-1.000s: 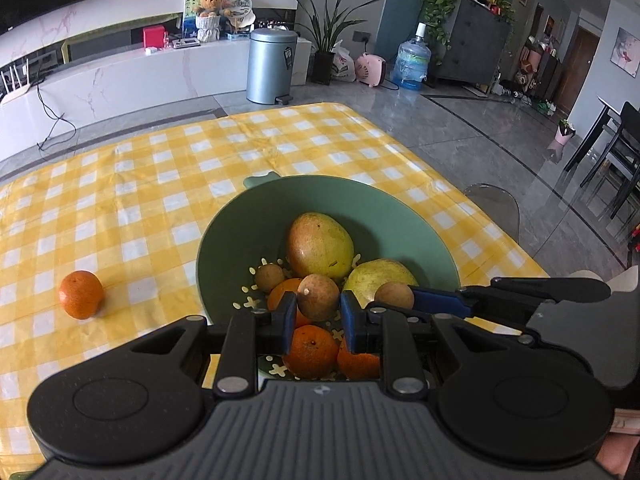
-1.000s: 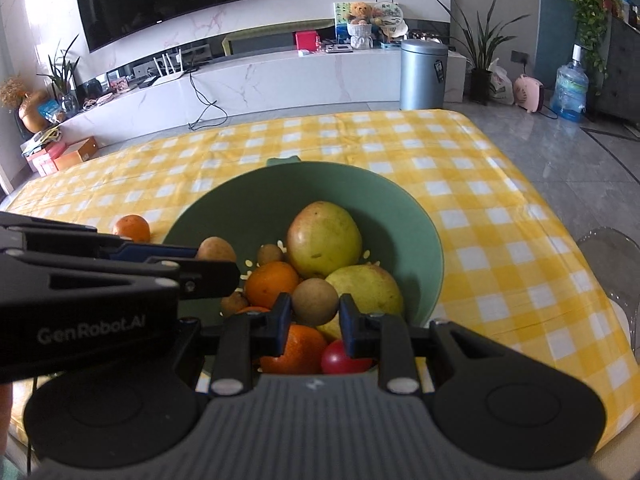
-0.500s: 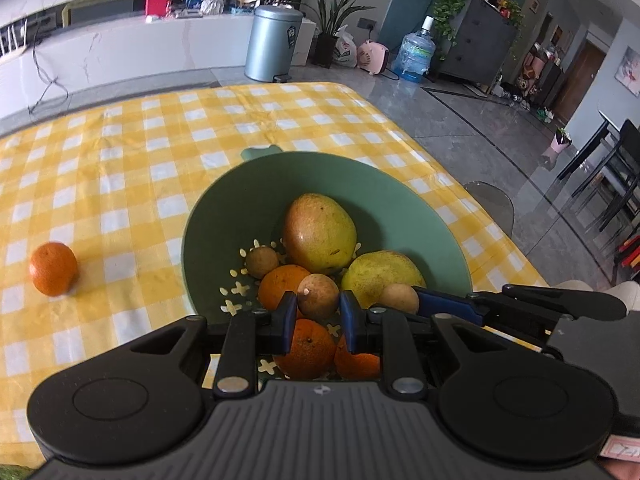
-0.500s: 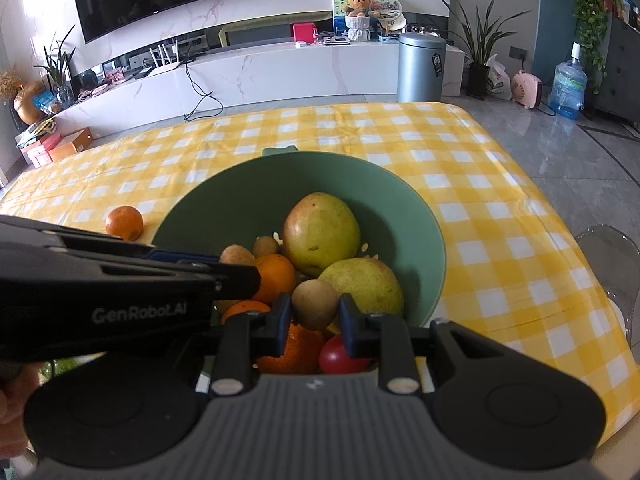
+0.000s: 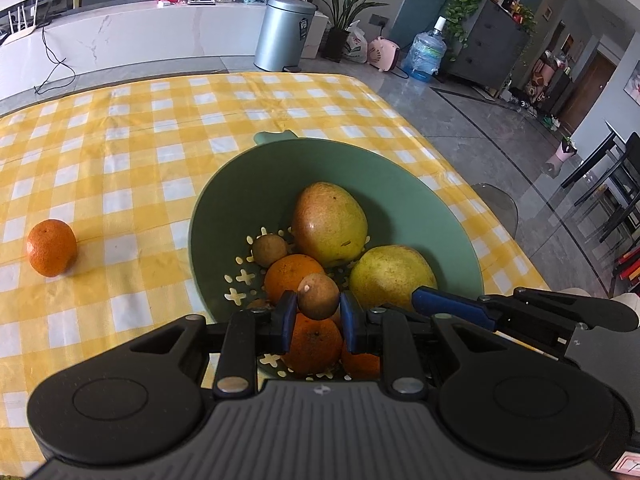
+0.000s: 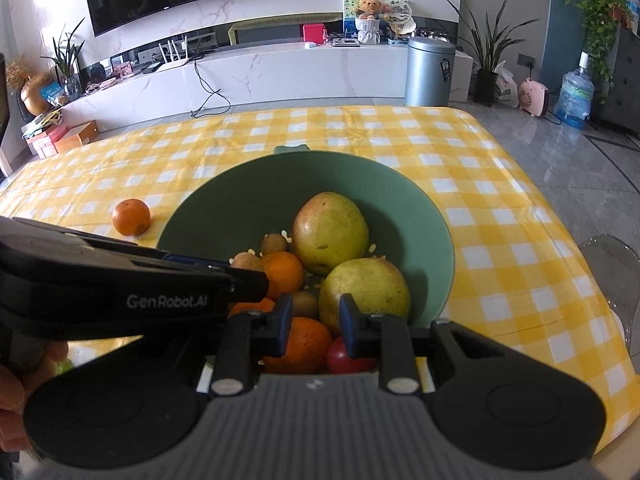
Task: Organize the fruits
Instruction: 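Open both grippers to drop the longans into the colander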
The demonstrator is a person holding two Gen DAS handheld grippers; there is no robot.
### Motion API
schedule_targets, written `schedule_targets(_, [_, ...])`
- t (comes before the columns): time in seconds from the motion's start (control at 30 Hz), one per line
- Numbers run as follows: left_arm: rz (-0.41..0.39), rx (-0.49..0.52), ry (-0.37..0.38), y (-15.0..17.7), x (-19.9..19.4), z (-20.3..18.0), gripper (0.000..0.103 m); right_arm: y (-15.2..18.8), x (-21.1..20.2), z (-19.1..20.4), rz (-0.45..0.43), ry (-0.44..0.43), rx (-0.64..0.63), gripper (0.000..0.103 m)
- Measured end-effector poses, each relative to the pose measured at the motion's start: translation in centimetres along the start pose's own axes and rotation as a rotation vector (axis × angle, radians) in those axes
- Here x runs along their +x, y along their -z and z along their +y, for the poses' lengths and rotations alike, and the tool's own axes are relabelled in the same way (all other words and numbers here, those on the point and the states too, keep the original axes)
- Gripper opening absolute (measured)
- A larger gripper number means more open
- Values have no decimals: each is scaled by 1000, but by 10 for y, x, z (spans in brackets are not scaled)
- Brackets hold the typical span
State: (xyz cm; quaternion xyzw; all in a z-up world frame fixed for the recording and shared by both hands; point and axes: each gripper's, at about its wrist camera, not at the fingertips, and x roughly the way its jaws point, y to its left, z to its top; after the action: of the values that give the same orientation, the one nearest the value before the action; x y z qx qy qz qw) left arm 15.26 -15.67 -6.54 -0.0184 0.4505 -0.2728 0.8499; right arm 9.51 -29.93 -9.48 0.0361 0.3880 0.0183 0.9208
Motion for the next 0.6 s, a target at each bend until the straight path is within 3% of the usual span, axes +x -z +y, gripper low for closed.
schedule_targets(0.1, [0,-8,3,-1,0,0,28,0,0,1,3,1,-2,25])
schedule_targets(0.2, [-5,-9,9,-1,-4,1,39,0,-2,2,-11,6,-9,35])
schedule_targets(0.47, [-66,8,14,-5,-23,-6,47,1,-10,0,-59,11,8,42])
schedule_targets(0.6, [-101,31,-9,-6,-39,-10,54,1,-15,1,-87,14,7,54])
